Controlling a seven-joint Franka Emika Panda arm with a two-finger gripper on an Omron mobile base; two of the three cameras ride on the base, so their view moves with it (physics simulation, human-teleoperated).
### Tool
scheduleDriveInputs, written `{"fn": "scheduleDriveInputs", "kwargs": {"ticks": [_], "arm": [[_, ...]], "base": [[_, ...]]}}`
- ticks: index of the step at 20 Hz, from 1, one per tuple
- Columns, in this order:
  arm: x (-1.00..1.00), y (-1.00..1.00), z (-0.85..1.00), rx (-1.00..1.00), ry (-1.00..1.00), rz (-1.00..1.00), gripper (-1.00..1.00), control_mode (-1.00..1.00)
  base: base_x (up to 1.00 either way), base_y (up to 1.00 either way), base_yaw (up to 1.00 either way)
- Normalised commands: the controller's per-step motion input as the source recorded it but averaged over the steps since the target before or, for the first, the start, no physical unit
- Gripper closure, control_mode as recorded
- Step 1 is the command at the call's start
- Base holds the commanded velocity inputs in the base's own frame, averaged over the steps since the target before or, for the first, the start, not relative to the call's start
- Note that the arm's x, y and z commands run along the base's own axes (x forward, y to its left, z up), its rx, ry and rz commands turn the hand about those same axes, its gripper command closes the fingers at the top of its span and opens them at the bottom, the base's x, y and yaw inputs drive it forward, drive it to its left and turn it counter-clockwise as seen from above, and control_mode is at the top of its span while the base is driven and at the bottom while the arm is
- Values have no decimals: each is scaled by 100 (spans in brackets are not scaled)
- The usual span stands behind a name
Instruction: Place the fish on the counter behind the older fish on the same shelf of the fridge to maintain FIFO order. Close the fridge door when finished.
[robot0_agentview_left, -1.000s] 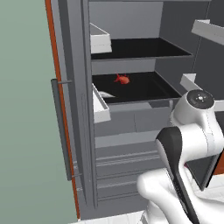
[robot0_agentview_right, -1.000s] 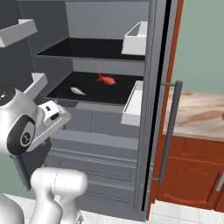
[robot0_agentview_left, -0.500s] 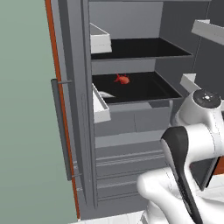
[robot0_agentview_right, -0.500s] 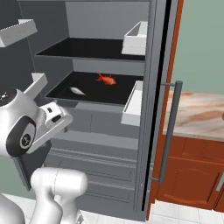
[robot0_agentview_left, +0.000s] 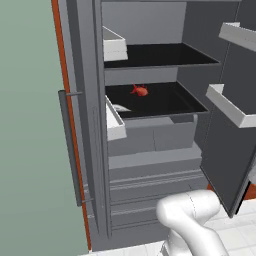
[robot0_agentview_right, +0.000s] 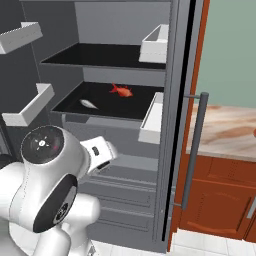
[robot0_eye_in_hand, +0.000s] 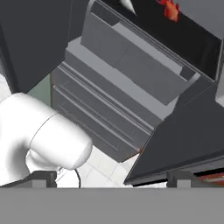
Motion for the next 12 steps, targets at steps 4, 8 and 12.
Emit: {"fn": "scheduleDriveInputs", "kwargs": {"ticks": [4,8,12], "arm": [[0,-90,0,13,-37,1,-100,-100],[3,-97,-3,12,-29,2,-100,-100],[30,-84,-11,12,-30,7,-100,-100]], "base": [[0,0,0],[0,0,0],[0,0,0]]}}
